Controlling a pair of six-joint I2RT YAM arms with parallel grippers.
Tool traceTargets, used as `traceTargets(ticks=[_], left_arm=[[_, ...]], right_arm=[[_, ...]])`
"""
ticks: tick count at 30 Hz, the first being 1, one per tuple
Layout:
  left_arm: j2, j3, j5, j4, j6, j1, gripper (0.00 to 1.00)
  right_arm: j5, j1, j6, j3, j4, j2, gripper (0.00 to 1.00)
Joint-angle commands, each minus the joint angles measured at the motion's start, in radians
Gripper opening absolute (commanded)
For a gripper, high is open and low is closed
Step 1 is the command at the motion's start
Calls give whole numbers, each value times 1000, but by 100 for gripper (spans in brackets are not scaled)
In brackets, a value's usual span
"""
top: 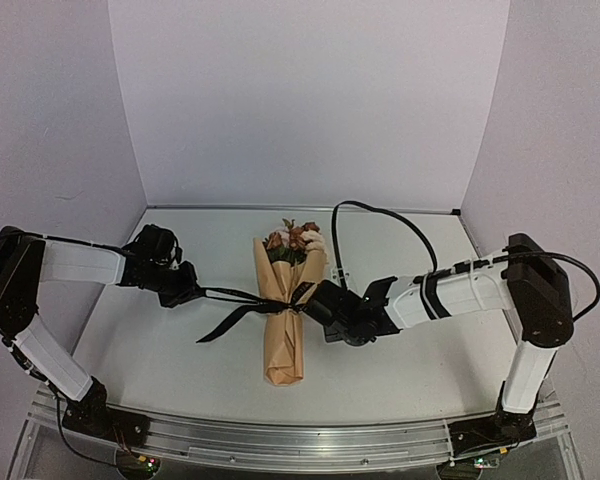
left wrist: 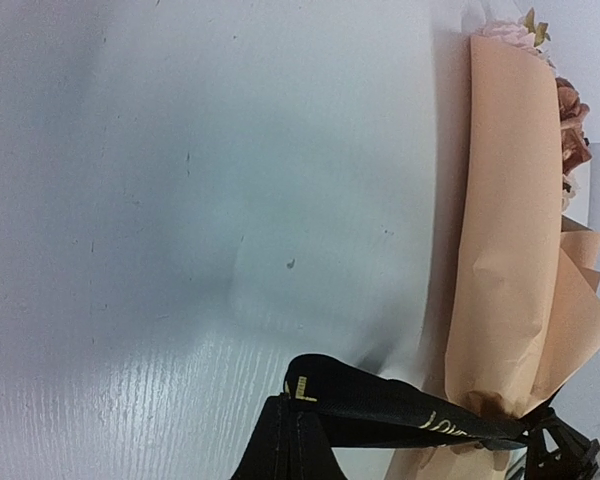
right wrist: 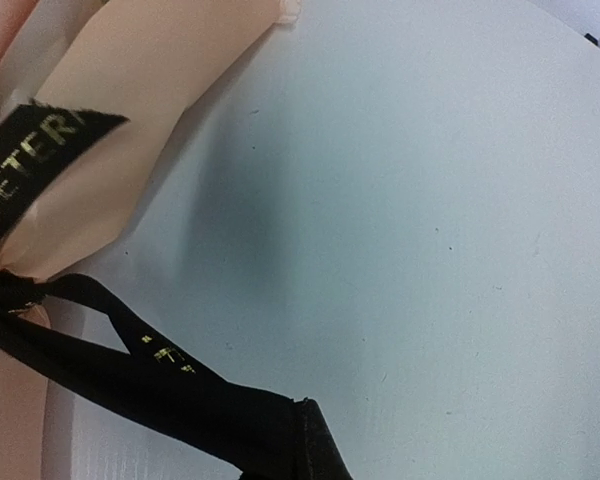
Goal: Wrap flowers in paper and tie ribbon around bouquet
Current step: Tie the half-tied ribbon around the folded bouquet.
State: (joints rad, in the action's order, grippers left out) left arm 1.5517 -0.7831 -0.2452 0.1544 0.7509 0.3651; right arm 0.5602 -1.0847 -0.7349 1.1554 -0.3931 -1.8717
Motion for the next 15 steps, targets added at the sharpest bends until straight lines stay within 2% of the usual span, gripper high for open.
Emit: traceTargets(ticks=[1,15], left_arm=[[-22,45,68,13,-5,-82,0],[-26,114,11,-11,11,-176,0]], right_arm=[[3,25,-99,-57,-148,30,0],[-105,41,-168,-118,-149,47,0]])
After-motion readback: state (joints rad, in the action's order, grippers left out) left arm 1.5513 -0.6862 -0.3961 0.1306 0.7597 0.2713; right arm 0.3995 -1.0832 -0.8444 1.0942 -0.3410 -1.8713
